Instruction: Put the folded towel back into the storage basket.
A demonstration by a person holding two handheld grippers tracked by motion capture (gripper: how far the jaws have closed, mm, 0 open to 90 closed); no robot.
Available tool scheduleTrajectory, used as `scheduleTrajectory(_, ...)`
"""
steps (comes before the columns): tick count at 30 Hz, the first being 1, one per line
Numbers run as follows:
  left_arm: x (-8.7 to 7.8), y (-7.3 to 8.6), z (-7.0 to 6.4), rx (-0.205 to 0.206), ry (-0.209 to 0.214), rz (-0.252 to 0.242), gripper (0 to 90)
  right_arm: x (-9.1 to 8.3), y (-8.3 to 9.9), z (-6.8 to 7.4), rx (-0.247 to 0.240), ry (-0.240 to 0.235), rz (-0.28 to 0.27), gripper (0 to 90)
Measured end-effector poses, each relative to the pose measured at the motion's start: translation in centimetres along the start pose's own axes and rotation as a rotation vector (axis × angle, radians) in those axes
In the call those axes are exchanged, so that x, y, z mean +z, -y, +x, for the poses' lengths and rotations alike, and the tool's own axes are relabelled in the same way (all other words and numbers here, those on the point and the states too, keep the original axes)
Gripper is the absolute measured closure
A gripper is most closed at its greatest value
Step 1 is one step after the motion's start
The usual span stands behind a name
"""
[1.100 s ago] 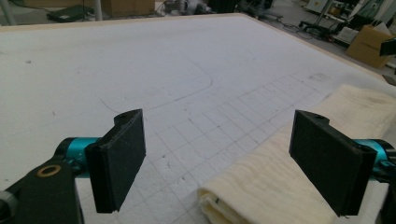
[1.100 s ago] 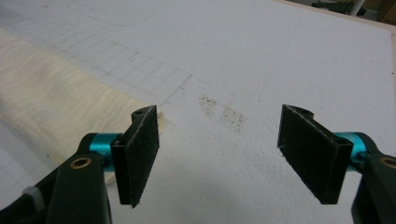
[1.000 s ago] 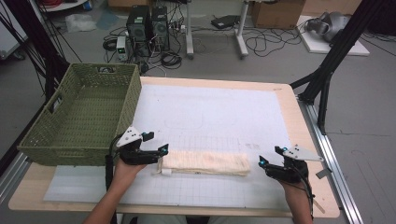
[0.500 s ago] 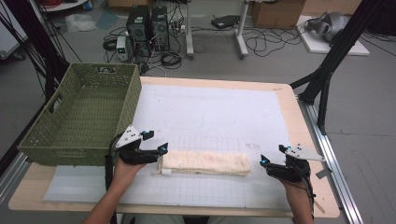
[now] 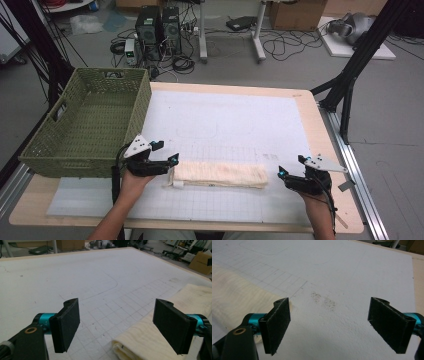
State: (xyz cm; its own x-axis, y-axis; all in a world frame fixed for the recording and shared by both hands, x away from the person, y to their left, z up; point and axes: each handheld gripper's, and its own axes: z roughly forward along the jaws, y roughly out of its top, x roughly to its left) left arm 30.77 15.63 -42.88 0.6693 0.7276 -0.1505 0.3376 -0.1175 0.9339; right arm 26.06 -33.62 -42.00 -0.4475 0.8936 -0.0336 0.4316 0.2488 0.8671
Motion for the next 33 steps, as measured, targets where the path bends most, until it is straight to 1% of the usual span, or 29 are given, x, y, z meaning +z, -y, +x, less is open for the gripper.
scheduleTrajectory(1,0.1,0.0,0.0,-0.002,0.001,0.002,22.0,0.0,0.0,0.0,0.000,-0.001,0.000,17.6)
scheduleTrajectory(3,0.2,0.1,0.0,-0.013,0.015,0.012,22.1,0.0,0.0,0.1,0.002,-0.002,-0.004,17.6)
scheduleTrajectory(6,0.4,0.2,-0.1,-0.015,0.023,0.026,22.6,0.0,0.0,0.1,0.005,-0.001,0.000,17.6)
scheduleTrajectory(7,0.4,0.2,-0.1,-0.017,0.023,0.033,22.6,0.0,0.1,0.1,-0.003,-0.002,0.000,17.6)
scheduleTrajectory(9,0.6,0.3,-0.2,-0.036,0.039,0.059,22.6,0.0,0.1,0.2,-0.004,-0.006,0.003,17.5)
scheduleTrajectory(11,0.8,0.4,-0.2,-0.068,0.049,0.079,22.0,0.0,0.1,0.2,-0.008,-0.011,0.004,17.5)
scheduleTrajectory(12,0.9,0.4,-0.2,-0.076,0.052,0.088,21.2,0.0,0.1,0.2,-0.005,-0.014,0.004,17.6)
scheduleTrajectory(15,0.9,0.4,-0.3,-0.089,0.040,0.101,21.0,0.0,0.1,0.3,-0.007,-0.024,0.000,17.6)
scheduleTrajectory(19,0.9,0.5,-0.2,-0.094,0.041,0.120,21.1,0.1,0.1,0.3,-0.005,-0.028,0.003,17.5)
scheduleTrajectory(22,1.0,0.7,-0.3,-0.098,0.051,0.154,22.5,0.1,0.2,0.3,-0.003,-0.028,0.013,17.6)
scheduleTrajectory(24,1.1,1.0,-0.4,-0.096,0.070,0.187,25.4,0.2,0.2,0.4,-0.006,-0.029,0.014,17.6)
scheduleTrajectory(25,1.2,1.2,-0.5,-0.103,0.077,0.202,26.4,0.2,0.2,0.4,-0.008,-0.031,0.015,17.6)
scheduleTrajectory(29,1.5,1.5,-0.8,-0.085,0.087,0.249,29.5,0.4,0.1,0.6,-0.017,-0.036,0.021,17.6)
scheduleTrajectory(33,1.7,1.7,-1.1,-0.060,0.096,0.277,33.4,0.5,0.2,0.6,-0.021,-0.042,0.029,17.6)
